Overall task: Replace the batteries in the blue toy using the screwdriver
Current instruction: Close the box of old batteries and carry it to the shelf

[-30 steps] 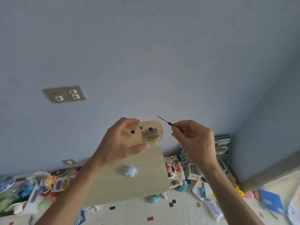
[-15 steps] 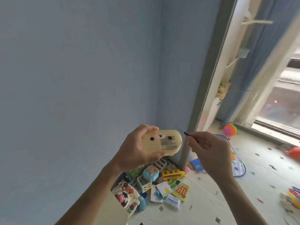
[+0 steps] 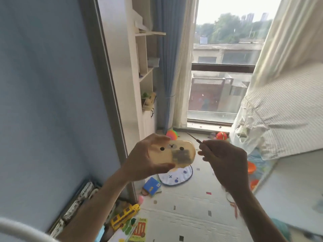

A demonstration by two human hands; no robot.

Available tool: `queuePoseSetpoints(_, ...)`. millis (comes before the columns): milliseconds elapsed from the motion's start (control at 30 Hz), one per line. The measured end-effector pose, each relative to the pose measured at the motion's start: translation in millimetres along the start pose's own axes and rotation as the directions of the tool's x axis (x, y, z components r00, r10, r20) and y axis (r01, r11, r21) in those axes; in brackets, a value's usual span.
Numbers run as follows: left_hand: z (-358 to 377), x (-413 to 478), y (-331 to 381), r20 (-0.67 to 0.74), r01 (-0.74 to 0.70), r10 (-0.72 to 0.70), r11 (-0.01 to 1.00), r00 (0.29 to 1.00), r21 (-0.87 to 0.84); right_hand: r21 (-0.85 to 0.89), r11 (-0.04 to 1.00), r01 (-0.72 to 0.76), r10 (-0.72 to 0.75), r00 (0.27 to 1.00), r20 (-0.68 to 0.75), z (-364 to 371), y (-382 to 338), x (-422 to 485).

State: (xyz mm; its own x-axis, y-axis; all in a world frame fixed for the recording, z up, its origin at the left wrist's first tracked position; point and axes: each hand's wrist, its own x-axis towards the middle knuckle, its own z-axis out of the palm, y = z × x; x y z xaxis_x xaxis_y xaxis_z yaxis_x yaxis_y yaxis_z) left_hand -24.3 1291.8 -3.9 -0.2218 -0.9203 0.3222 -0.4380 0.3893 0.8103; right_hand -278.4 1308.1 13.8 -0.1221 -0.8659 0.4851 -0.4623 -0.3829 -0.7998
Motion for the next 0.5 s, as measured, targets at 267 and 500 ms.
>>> queuePoseSetpoints(267, 53.4, 151.3, -23.4, 0.027, -0.098, 0.098, 0.995, 0.995, 0.004, -0.059, 0.998, -0.029, 0.023, 0.995, -0.098, -27.8, 91.1, 117.1)
queuePoseSetpoints(500, 72.7, 289.3, -86.4, 0.055, -0.125, 0.124, 0.992, 0.991, 0.016, -0.094, 0.995, -0.043, 0.030, 0.990, -0.137, 7.2, 163.9, 233.2)
